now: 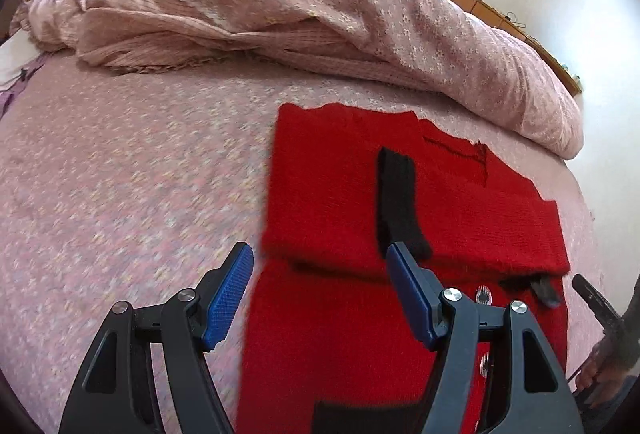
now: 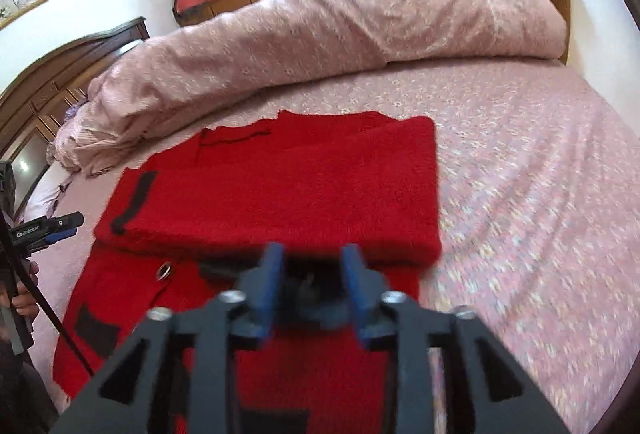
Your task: Fold small clothes
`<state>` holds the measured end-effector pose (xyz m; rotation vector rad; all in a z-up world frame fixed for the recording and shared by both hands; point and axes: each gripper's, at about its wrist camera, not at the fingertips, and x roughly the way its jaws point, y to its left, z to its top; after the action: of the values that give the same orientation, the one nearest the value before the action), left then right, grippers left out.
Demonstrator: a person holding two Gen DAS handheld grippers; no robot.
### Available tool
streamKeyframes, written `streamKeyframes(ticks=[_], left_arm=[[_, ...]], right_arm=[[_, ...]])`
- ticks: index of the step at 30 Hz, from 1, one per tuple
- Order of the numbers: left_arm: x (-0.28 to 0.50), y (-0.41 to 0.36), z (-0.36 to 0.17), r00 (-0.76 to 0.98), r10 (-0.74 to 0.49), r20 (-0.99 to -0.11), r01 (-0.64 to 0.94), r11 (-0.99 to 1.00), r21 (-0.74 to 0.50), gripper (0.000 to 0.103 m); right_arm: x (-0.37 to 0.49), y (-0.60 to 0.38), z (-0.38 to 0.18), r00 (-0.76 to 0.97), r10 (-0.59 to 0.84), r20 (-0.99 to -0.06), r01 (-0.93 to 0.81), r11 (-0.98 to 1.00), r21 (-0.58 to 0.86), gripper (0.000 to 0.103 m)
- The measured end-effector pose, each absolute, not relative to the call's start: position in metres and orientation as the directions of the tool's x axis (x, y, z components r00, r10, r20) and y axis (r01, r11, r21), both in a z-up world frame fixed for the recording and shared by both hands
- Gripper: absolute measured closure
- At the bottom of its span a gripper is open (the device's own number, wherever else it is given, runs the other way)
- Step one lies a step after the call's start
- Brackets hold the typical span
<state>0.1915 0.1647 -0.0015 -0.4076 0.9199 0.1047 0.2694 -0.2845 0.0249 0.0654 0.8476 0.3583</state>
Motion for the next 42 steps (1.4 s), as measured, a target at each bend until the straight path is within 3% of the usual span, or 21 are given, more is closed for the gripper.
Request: streamKeyframes(ticks=[4, 5, 12, 18, 24, 30, 34, 39, 42], left_arm=[[0.163, 0.159, -0.002, 0.603, -0.072, -0.795, -0.225, 0.94, -0.255, 0.039], [0.154, 0.157, -0.003, 0.594, -0.057, -0.803, -0.215, 0.95, -0.226, 0.039], [0.091, 0.148, -0.03, 0.521, -0.05, -0.852, -0.148, 0.978, -0.148, 0.039], [0.044, 0.149, -0.048, 0.463, -0.119, -0.879, -0.149, 0.967, -0.209, 0.039], [0.031, 0.135, -0.047, 0.461, -0.215, -0.861, -0.137, 0.941, -0.308, 0.039], [0.027, 0.121, -0.05, 0.461, -0.191, -0.867, -0.132, 0.951, -0.279, 0.038], [0.024, 0.12, -0.052, 0.461, -0.202, -0.864, -0.128, 0.949, -0.289, 0.038], [0.018, 0.132, -0.052, 0.462, -0.293, -0.837, -0.151, 0.904, -0.4, 0.038], [0.013, 0.145, -0.054, 0.466, -0.37, -0.804, -0.176, 0.851, -0.494, 0.038]], right_arm=[[0.226, -0.3, 0.03, 0.672, 0.325, -0.665, -0.295, 0.942, 0.162, 0.014], [0.219, -0.305, 0.03, 0.664, 0.333, -0.669, -0.3, 0.939, 0.169, 0.013], [0.175, -0.367, 0.015, 0.594, 0.415, -0.689, -0.211, 0.907, 0.365, 0.013], [0.143, -0.406, -0.007, 0.551, 0.463, -0.694, -0.145, 0.873, 0.466, 0.013], [0.127, -0.391, -0.017, 0.512, 0.415, -0.752, -0.203, 0.909, 0.364, 0.012], [0.117, -0.373, -0.027, 0.428, 0.578, -0.695, -0.246, 0.814, 0.526, 0.012], [0.109, -0.367, -0.03, 0.421, 0.607, -0.674, -0.239, 0.791, 0.563, 0.012], [0.108, -0.378, -0.035, 0.41, 0.668, -0.621, -0.185, 0.727, 0.661, 0.014], [0.106, -0.378, -0.039, 0.392, 0.69, -0.608, -0.175, 0.705, 0.687, 0.025]])
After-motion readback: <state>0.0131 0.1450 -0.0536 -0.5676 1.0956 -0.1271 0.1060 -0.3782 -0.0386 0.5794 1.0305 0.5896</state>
